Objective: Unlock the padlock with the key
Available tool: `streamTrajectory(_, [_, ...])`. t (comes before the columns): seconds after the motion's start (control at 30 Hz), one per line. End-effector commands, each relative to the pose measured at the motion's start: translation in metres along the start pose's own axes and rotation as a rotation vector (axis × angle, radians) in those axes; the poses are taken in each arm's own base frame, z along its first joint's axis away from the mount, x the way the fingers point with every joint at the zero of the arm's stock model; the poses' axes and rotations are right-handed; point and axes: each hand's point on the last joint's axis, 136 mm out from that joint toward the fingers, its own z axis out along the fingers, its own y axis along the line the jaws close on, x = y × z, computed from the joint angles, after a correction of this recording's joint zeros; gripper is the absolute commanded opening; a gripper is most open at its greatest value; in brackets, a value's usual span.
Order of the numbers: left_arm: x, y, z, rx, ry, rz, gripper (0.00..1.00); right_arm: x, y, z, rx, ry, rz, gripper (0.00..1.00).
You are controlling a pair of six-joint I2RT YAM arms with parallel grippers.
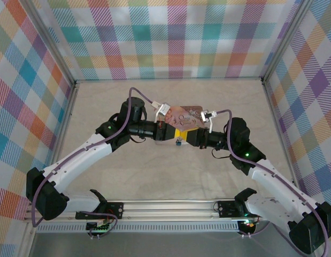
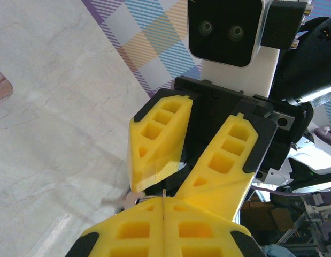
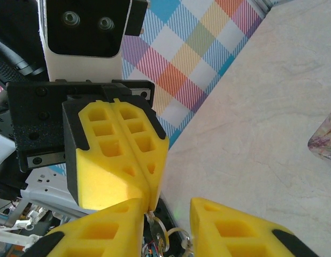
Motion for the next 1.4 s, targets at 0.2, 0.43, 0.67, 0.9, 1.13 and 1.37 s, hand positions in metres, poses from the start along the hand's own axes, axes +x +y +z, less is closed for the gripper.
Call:
streamTrajectory(0.2, [-0.004, -0.016, -0.006, 0.029, -0.038, 0.062, 0.0, -0.005, 0.019, -0.006, -0.058, -0.016, -0.05, 0.28])
streamTrajectory(0.43, [-0.005, -0.017, -0.006, 0.039, -0.048, 0.057, 0.0, -0.004, 0.024, -0.006, -0.078, -0.001, -0.059, 0.15])
streamTrajectory(0.67, [-0.006, -0.017, -0.005, 0.045, -0.049, 0.05, 0.0, -0.001, 0.022, -0.005, -0.081, 0.017, -0.051, 0.23])
streamTrajectory(0.9, [-0.006, -0.017, -0.004, 0.051, -0.045, 0.049, 0.0, -0.001, 0.022, -0.006, -0.073, 0.008, -0.064, 0.06])
streamTrajectory(1.13, [-0.009, -0.016, -0.005, 0.036, -0.065, 0.049, 0.0, 0.0, 0.019, -0.01, -0.047, -0.005, -0.085, 0.0])
streamTrajectory(1.37, [-0.02, -0.013, -0.019, 0.005, -0.133, 0.043, 0.45, -0.002, 0.02, -0.014, -0.035, -0.027, -0.097, 0.0])
